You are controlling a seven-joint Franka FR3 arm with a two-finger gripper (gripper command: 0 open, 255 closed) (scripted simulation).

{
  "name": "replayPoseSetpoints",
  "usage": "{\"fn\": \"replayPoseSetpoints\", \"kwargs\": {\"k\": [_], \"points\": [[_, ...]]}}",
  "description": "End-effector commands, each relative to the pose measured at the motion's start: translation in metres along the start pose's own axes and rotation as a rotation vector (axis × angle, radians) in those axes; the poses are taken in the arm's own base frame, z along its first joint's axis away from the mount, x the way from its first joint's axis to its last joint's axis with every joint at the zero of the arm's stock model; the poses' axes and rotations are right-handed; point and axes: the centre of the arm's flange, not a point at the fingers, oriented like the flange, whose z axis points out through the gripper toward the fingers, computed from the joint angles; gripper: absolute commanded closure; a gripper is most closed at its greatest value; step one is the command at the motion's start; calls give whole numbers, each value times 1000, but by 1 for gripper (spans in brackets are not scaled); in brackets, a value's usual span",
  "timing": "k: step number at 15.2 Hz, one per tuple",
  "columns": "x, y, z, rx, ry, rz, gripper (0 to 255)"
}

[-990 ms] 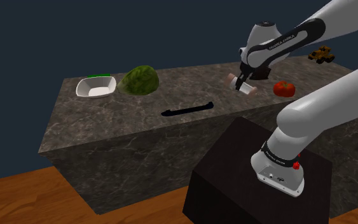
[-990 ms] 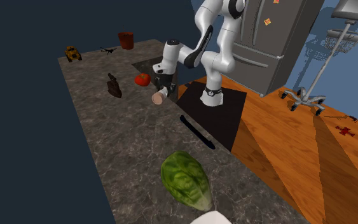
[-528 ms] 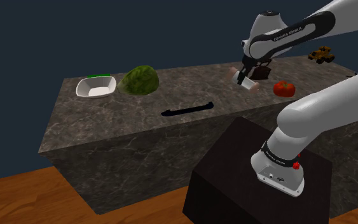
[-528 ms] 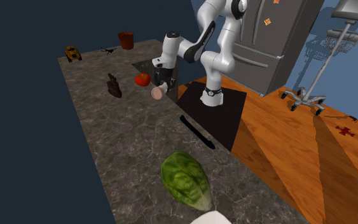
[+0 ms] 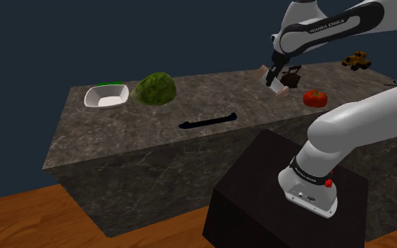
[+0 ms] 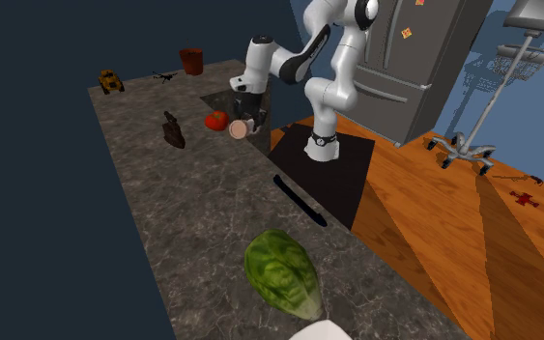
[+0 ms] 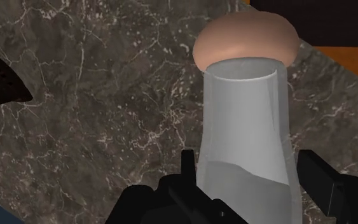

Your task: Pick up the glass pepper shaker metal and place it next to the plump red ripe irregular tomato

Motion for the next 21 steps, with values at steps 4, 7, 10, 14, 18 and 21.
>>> {"fn": "replayPoseSetpoints", "kwargs": {"k": [4,7,10,14,18,21], "points": [[-6,39,2,0,0,0,255],[-12,78,10,0,0,0,255],[-18,116,17,0,0,0,255],[-23,145,34,0,0,0,255],[-25,141,54,0,0,0,255],[-26,138,70,0,0,0,255]]}}
